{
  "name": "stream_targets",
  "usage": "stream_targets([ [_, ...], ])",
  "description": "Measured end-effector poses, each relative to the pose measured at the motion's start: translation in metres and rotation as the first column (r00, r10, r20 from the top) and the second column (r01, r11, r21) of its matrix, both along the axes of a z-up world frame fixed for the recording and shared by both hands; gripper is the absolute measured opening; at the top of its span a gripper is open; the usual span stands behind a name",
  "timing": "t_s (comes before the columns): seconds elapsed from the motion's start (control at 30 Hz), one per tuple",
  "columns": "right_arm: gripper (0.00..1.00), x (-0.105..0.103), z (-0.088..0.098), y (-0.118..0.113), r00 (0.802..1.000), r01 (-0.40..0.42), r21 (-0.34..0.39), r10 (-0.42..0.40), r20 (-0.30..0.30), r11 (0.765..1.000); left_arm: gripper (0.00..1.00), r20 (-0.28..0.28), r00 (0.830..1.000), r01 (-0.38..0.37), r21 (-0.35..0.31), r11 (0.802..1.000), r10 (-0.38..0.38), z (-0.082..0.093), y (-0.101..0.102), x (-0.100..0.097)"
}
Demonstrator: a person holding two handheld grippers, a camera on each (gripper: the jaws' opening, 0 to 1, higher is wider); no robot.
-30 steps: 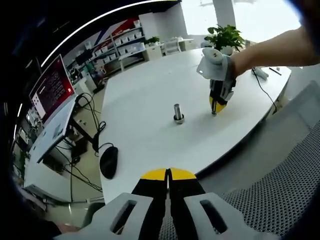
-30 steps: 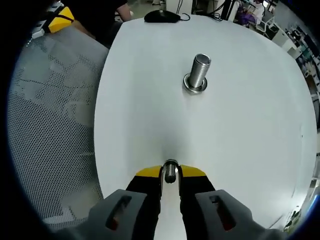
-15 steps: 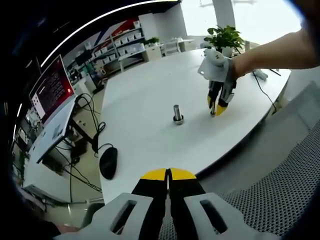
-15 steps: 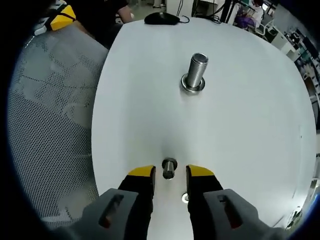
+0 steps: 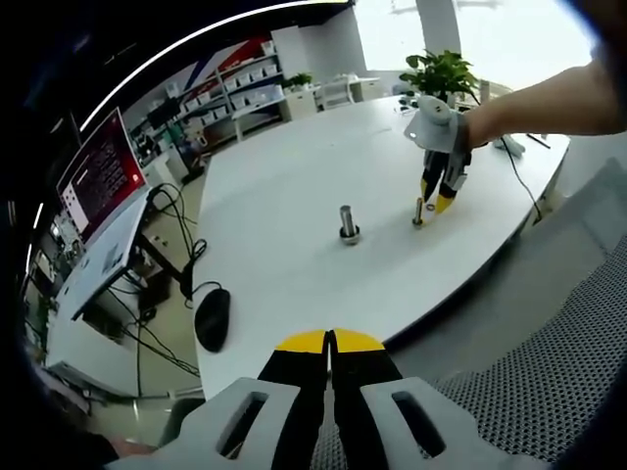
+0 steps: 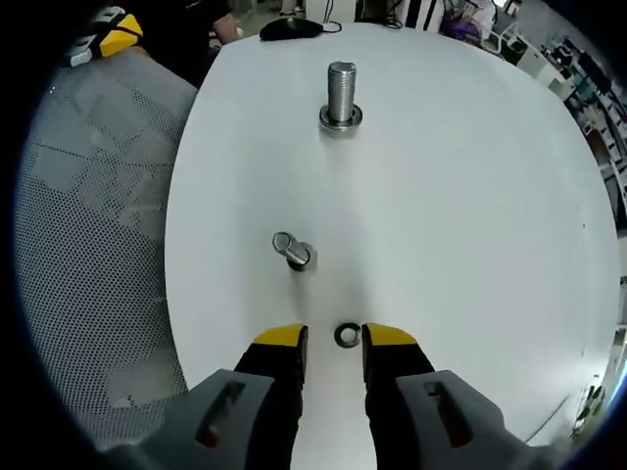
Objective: Place the washer onto the threaded stud by aligning its center hole with the stud, sliding it down to the base, and recovering from edge contact or off-axis alignment until the washer reaches the visible bottom stop.
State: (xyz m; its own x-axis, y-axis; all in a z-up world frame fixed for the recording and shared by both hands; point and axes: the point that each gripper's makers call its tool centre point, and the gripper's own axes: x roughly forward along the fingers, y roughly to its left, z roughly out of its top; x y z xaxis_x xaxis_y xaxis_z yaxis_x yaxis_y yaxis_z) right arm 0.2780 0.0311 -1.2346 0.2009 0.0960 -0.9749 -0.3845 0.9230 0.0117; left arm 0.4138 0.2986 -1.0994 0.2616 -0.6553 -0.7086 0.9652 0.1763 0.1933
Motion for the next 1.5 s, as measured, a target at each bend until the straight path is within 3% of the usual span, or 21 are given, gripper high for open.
stream_targets([
  [0.2,0.23,-0.0002,-0.0074,-0.0020,0.999,-0.006,0.009,0.006,-0.031,1.000,0.00,0.000,1.000,-0.002,0.005,1.000,0.002,-0.0009,0.0006,0.0008],
  [0.3,0.21,0.0002,-0.0035,-0.0038,0.995,-0.099,-0.038,0.098,-0.036,0.994,0.00,0.000,1.000,-0.002,0.007,1.000,0.002,-0.0012,0.0006,0.0008],
  [0.37,0.21,-0.0004,-0.0031,-0.0031,0.997,-0.062,-0.040,0.060,-0.048,0.997,0.00,-0.002,1.000,-0.001,0.008,1.000,0.001,-0.0015,0.0007,0.0010],
  [0.63,0.20,-0.0006,-0.0042,-0.0036,0.993,-0.073,-0.069,0.067,-0.093,0.995,0.00,-0.003,1.000,0.007,0.011,1.000,-0.007,-0.0018,0.0005,-0.0002],
  [1.1,0.16,0.0008,-0.0066,-0.0075,0.998,0.021,-0.064,-0.025,-0.065,0.998,0.00,-0.004,1.000,0.011,0.014,1.000,-0.011,-0.0018,0.0008,-0.0018],
  [1.5,0.15,-0.0010,-0.0045,-0.0058,0.997,0.016,-0.078,-0.021,-0.073,0.997,0.00,-0.004,1.000,0.012,0.023,1.000,-0.011,-0.0024,0.0013,-0.0029],
])
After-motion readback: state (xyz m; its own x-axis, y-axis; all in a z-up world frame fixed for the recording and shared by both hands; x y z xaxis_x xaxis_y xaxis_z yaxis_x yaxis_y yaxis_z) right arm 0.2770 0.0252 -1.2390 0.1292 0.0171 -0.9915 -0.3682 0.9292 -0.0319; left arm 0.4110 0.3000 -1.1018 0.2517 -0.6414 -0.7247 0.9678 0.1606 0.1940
